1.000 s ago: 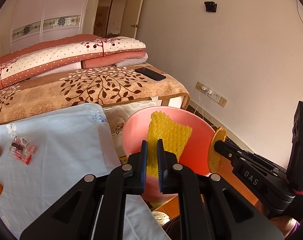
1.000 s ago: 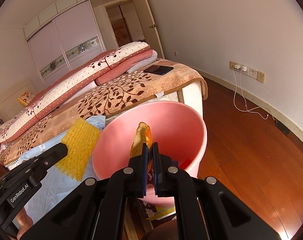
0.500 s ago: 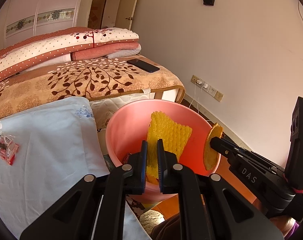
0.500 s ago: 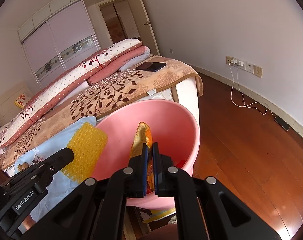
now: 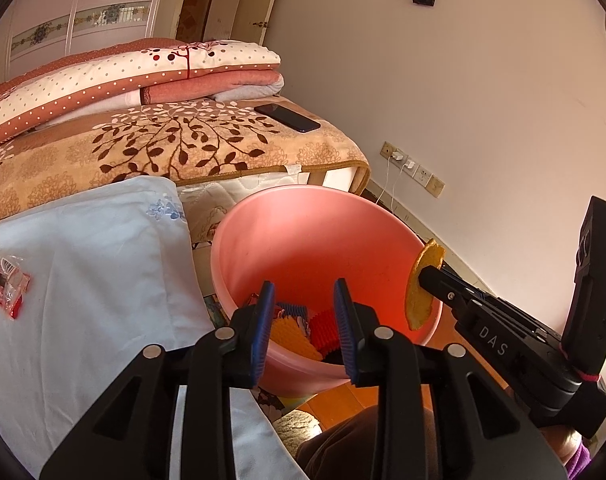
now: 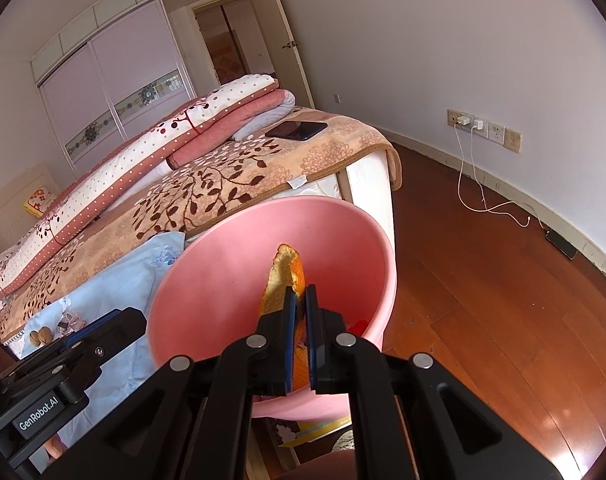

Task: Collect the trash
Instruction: 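Open both grippers to drop the net and peel into the bucket, then move both grippers back over the cloth toward the remaining peel and wrapper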

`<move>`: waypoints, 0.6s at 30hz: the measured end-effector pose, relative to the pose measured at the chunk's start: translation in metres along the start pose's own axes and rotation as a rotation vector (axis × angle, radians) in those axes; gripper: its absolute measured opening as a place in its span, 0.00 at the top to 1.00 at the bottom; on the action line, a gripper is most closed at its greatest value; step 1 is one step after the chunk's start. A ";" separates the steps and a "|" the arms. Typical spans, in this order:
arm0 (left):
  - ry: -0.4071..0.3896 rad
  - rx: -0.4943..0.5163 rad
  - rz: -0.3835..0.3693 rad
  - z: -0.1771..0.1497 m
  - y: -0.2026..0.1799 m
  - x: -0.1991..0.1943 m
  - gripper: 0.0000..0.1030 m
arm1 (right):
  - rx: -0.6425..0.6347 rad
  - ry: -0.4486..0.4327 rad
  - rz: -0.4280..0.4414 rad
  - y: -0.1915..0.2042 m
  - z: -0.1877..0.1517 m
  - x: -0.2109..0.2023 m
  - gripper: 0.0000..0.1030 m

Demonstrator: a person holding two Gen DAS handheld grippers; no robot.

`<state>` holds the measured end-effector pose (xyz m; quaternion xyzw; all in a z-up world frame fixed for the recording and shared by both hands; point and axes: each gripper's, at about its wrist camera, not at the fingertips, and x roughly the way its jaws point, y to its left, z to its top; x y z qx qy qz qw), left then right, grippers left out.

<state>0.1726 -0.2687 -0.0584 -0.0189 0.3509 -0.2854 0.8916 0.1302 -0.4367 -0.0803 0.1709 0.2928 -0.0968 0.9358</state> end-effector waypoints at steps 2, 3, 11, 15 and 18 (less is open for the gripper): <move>-0.002 0.001 0.000 -0.001 0.000 -0.002 0.70 | 0.003 0.002 -0.001 0.000 0.000 0.000 0.94; -0.004 0.001 0.000 -0.001 0.000 -0.002 0.71 | 0.005 0.003 -0.001 0.000 0.000 -0.001 0.91; -0.018 -0.005 0.002 -0.003 0.001 -0.012 0.70 | -0.007 -0.001 0.000 0.004 -0.001 -0.004 0.88; -0.027 -0.008 0.000 -0.004 0.002 -0.019 0.70 | -0.019 -0.013 -0.001 0.008 -0.003 -0.010 0.73; -0.037 -0.010 0.002 -0.003 0.003 -0.025 0.70 | -0.032 -0.022 0.003 0.012 -0.003 -0.015 0.73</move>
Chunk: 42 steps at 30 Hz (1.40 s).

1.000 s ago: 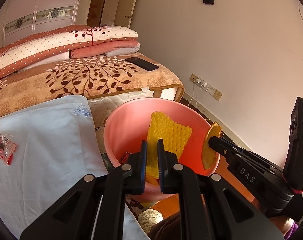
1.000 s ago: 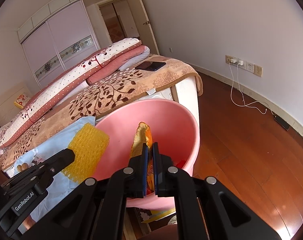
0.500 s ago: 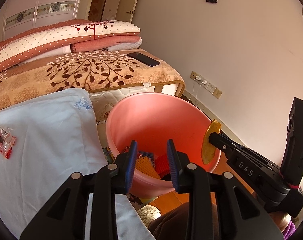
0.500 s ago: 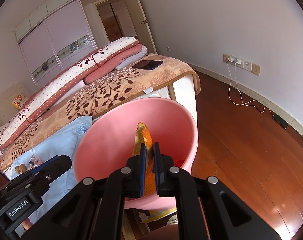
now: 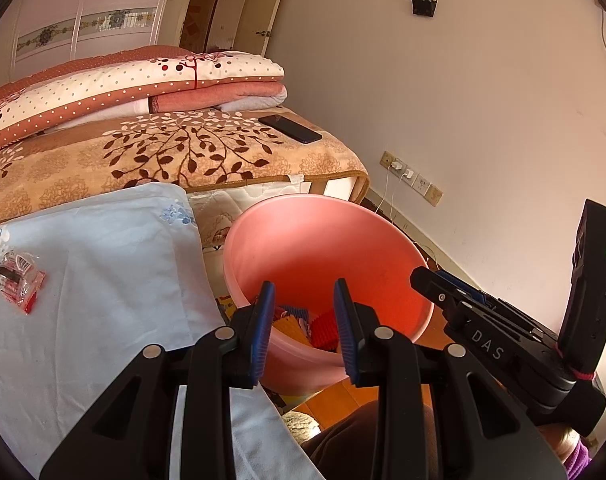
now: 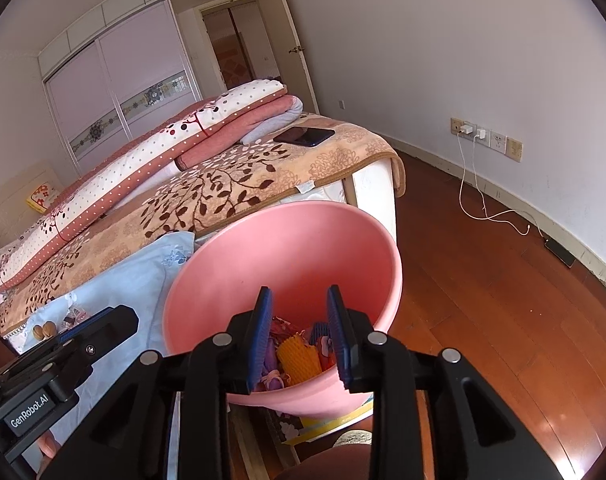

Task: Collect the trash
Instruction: 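Move both grippers back over the cloth toward the remaining peel and wrapper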

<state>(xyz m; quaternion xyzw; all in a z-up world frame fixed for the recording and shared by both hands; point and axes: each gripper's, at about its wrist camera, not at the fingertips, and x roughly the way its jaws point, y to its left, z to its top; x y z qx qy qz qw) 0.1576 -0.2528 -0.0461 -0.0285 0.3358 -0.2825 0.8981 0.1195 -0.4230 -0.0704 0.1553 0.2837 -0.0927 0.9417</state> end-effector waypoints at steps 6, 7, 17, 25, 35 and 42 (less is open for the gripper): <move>-0.016 -0.010 0.006 0.000 0.004 -0.012 0.70 | -0.019 -0.008 0.015 0.009 -0.002 -0.012 0.73; -0.017 -0.011 0.009 0.000 0.004 -0.014 0.70 | -0.021 -0.008 0.020 0.011 -0.003 -0.014 0.73; -0.029 -0.016 0.049 -0.009 0.016 -0.039 0.70 | -0.052 -0.005 0.063 0.032 -0.014 -0.033 0.73; -0.034 -0.024 0.086 -0.020 0.031 -0.063 0.70 | -0.095 0.008 0.104 0.059 -0.027 -0.046 0.73; -0.039 -0.012 0.117 -0.035 0.043 -0.087 0.70 | -0.148 0.032 0.138 0.090 -0.042 -0.058 0.73; -0.031 -0.003 0.145 -0.045 0.059 -0.101 0.70 | -0.182 0.049 0.159 0.109 -0.050 -0.061 0.73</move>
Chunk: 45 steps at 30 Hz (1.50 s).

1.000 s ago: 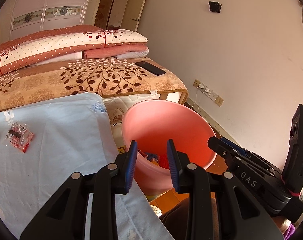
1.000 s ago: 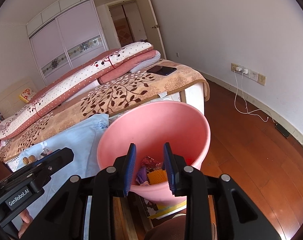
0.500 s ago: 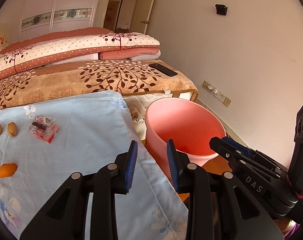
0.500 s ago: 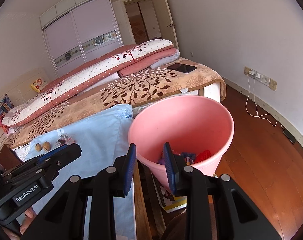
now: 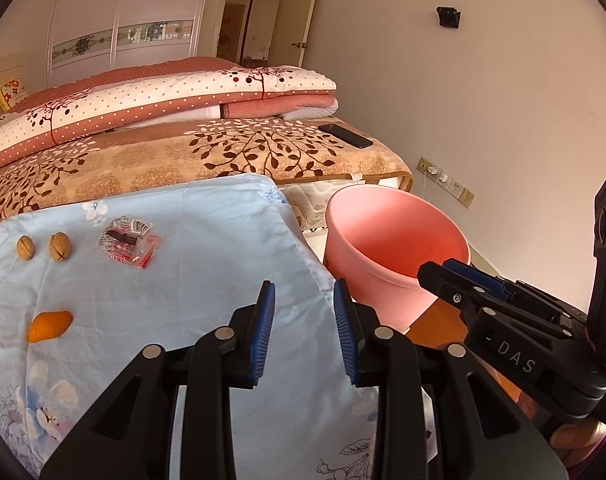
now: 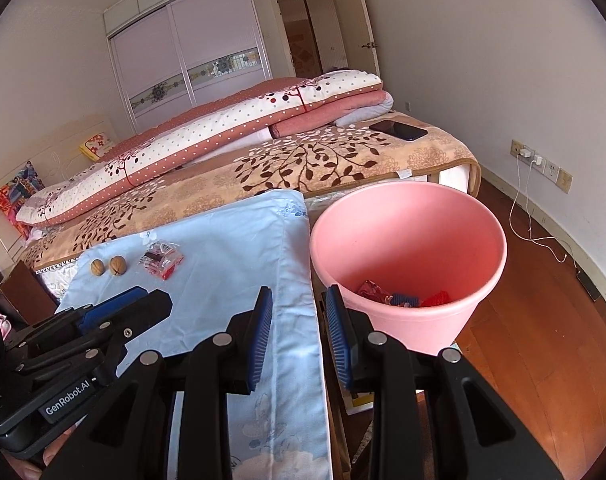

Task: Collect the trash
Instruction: 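Move both grippers back over the cloth toward the remaining peel and wrapper, then grasp the remaining orange peel with the left gripper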

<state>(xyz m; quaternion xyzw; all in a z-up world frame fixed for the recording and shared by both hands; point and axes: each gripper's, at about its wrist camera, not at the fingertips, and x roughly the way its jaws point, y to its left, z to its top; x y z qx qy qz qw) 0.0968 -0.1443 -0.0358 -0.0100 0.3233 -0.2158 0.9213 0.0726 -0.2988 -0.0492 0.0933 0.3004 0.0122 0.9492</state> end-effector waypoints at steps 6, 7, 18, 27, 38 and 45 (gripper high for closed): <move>0.007 0.006 0.019 -0.007 0.019 -0.009 0.70 | -0.032 0.018 0.021 0.019 -0.002 0.006 0.73; 0.010 0.004 0.022 -0.008 0.023 -0.011 0.70 | -0.037 0.022 0.025 0.022 -0.002 0.008 0.72; 0.048 0.016 0.105 -0.019 0.095 -0.031 0.70 | -0.087 0.078 0.072 0.059 -0.005 0.035 0.72; 0.094 -0.041 0.150 -0.024 0.169 -0.038 0.71 | -0.131 0.120 0.104 0.091 -0.005 0.060 0.71; 0.170 -0.027 0.184 -0.035 0.222 -0.021 0.70 | -0.166 0.182 0.137 0.118 -0.009 0.090 0.71; 0.198 0.006 0.180 -0.036 0.238 -0.009 0.61 | -0.176 0.203 0.145 0.130 -0.006 0.109 0.71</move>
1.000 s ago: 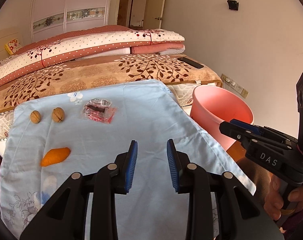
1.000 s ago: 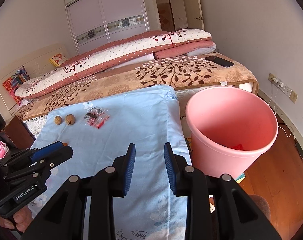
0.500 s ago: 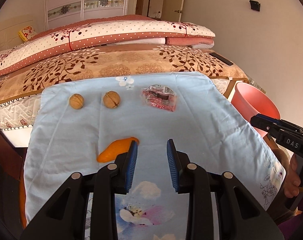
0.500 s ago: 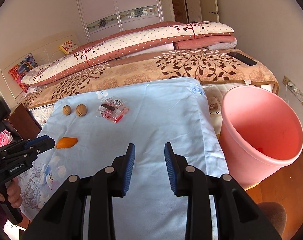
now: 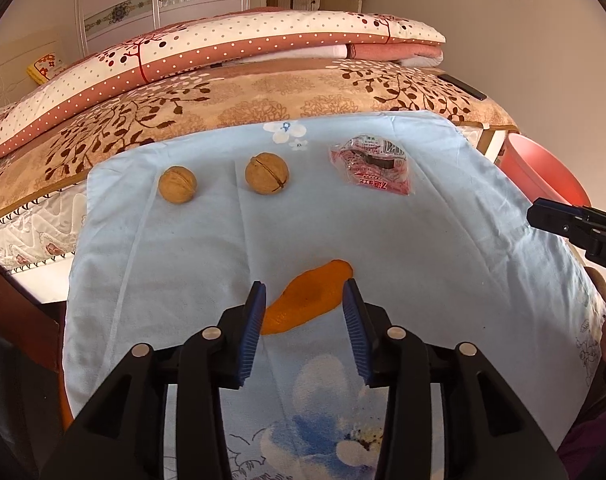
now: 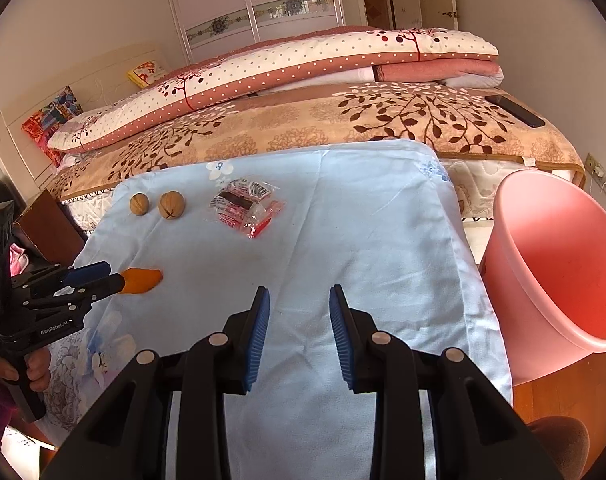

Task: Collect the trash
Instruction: 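Grasp the remaining orange peel with the left gripper, then grasp the clear candy wrapper with the right gripper while the left holds the peel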

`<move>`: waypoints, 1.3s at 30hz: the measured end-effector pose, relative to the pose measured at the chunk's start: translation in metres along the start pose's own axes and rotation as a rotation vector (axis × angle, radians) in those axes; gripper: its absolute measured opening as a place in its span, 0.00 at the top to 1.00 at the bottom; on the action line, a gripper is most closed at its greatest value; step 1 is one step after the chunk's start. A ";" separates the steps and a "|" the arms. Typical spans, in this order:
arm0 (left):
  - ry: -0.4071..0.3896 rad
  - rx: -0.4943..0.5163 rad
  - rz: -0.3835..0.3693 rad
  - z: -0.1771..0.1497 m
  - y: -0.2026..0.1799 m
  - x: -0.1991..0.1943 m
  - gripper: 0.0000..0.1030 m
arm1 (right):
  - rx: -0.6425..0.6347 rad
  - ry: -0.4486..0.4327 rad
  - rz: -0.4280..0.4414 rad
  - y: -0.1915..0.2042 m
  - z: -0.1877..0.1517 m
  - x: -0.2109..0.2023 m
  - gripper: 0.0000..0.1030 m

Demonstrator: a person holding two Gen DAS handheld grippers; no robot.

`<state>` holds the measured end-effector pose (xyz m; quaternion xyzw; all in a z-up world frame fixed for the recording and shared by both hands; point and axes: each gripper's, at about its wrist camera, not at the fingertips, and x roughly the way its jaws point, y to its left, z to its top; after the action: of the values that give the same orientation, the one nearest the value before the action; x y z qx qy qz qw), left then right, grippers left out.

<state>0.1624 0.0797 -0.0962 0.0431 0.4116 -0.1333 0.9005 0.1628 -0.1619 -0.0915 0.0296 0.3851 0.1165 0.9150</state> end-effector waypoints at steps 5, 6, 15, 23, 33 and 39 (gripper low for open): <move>0.026 -0.013 -0.026 0.001 0.010 0.013 0.61 | -0.005 0.012 0.017 0.007 0.009 0.014 0.71; 0.027 -0.020 -0.037 0.001 0.012 0.013 0.61 | -0.008 0.013 0.019 0.009 0.010 0.017 0.71; 0.037 -0.008 -0.097 -0.003 0.010 0.017 0.61 | -0.008 0.024 0.058 0.019 0.029 0.047 0.54; 0.027 -0.019 -0.121 -0.003 0.013 0.015 0.67 | -0.002 0.035 0.096 0.024 0.052 0.076 0.54; -0.007 -0.016 -0.117 -0.003 0.011 0.007 0.86 | 0.040 0.075 0.108 0.025 0.075 0.116 0.54; -0.019 -0.061 -0.110 -0.002 0.021 0.002 0.87 | 0.080 0.112 0.090 0.020 0.077 0.133 0.54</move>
<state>0.1683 0.0996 -0.0995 -0.0082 0.4085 -0.1706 0.8966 0.3036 -0.1085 -0.1275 0.0768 0.4384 0.1435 0.8839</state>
